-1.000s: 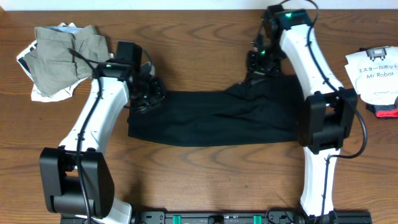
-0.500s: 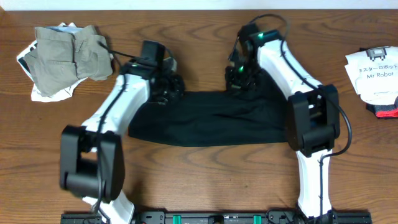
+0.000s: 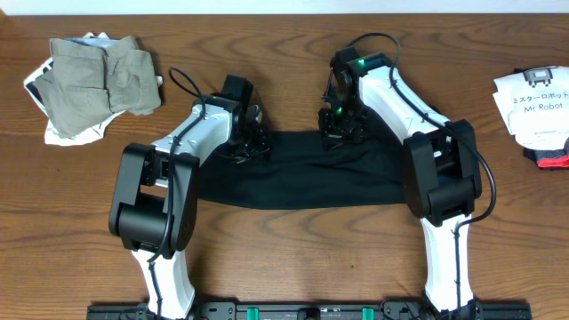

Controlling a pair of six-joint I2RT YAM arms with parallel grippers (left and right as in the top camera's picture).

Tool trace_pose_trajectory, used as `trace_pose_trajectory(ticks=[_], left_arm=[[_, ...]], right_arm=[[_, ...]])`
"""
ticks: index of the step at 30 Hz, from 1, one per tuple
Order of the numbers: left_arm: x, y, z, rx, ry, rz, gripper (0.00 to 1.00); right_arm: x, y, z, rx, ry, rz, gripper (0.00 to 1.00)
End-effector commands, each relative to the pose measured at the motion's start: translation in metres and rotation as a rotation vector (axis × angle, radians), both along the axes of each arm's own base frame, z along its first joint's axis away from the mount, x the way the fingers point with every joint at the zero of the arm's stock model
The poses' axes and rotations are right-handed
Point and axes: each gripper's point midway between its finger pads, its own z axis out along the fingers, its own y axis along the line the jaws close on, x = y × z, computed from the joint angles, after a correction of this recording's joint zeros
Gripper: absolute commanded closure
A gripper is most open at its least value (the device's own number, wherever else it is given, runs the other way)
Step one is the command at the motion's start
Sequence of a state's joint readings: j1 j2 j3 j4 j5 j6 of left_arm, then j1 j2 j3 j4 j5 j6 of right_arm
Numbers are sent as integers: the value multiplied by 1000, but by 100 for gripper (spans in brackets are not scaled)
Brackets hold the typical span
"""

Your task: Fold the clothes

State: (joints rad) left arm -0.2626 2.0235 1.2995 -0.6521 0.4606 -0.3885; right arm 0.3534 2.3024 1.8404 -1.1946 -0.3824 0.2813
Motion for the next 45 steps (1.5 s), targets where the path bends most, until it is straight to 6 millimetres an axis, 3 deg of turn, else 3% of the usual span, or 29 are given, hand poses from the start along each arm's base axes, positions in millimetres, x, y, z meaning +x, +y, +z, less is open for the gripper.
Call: trace_pose_trajectory(ticks=[1, 9, 16, 20, 29, 37, 45], left_arm=[[-3, 21, -10, 112, 9, 17, 94], [4, 68, -18, 223, 12, 101, 92], [10, 107, -18, 225, 17, 159, 92], [13, 130, -18, 224, 19, 209, 91], [18, 159, -19, 239, 7, 260, 91], [18, 188, -19, 261, 7, 329, 91], [19, 209, -19, 261, 2, 385, 91]], right_arm=[[4, -14, 4, -35, -33, 5, 97], [3, -44, -18, -152, -52, 27, 88], [7, -69, -30, -166, -45, -30, 98], [15, -85, -30, -168, -45, -90, 99], [29, -114, -31, -165, -62, -182, 99], [37, -123, -31, -166, -84, -209, 98], [33, -155, -34, -364, -60, -366, 98]])
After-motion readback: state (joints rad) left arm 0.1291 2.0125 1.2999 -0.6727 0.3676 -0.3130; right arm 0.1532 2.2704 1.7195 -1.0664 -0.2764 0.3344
